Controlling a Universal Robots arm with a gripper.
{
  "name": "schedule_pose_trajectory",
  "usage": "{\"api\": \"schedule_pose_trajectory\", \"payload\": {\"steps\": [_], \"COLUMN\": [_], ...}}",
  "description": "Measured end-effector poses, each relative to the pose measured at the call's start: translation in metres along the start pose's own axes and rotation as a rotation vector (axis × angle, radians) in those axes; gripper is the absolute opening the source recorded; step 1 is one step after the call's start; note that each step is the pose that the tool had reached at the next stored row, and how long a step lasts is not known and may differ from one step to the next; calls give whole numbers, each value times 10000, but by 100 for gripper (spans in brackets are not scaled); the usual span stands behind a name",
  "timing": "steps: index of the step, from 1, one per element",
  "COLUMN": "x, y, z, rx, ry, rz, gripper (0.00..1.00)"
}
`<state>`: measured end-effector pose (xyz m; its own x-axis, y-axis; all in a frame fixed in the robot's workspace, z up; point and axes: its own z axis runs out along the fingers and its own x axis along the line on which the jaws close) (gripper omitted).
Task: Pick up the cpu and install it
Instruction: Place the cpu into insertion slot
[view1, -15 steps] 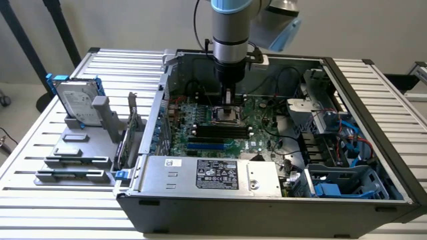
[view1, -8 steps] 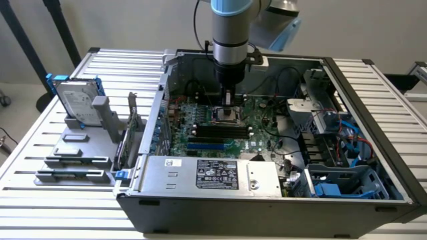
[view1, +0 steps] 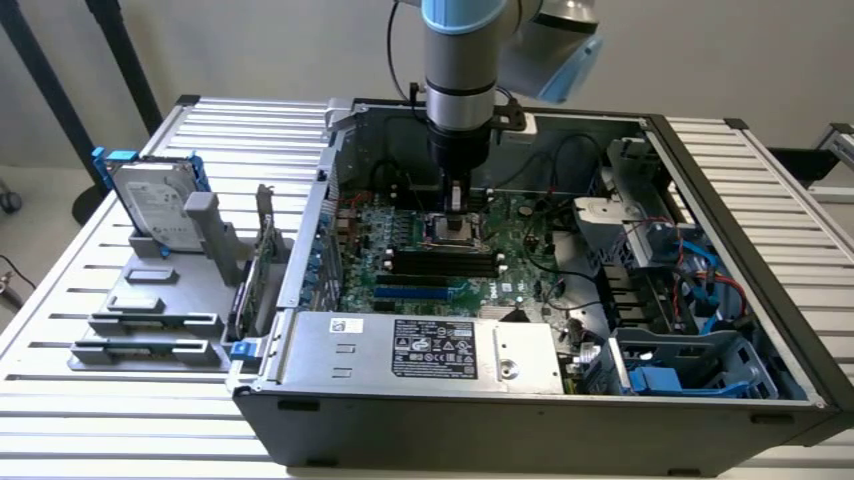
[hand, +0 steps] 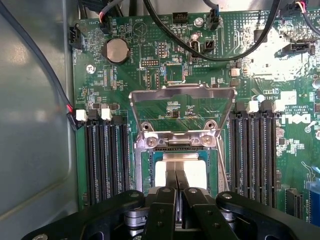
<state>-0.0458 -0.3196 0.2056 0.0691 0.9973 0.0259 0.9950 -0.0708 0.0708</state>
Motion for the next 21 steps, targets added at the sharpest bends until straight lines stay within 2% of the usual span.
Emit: {"api": "schedule_pose_trajectory", "payload": {"steps": [13, 15, 16, 19, 21], "x": [-2, 0, 3, 2, 2], "y": [-6, -5, -3, 1, -4], "z": [26, 21, 11, -79, -105], "rx": [2, -2, -9, 0, 3], "ry": [-1, 18, 36, 29, 32], "rz": [-1, 1, 3, 3, 2], "gripper": [14, 14, 14, 14, 14]}}
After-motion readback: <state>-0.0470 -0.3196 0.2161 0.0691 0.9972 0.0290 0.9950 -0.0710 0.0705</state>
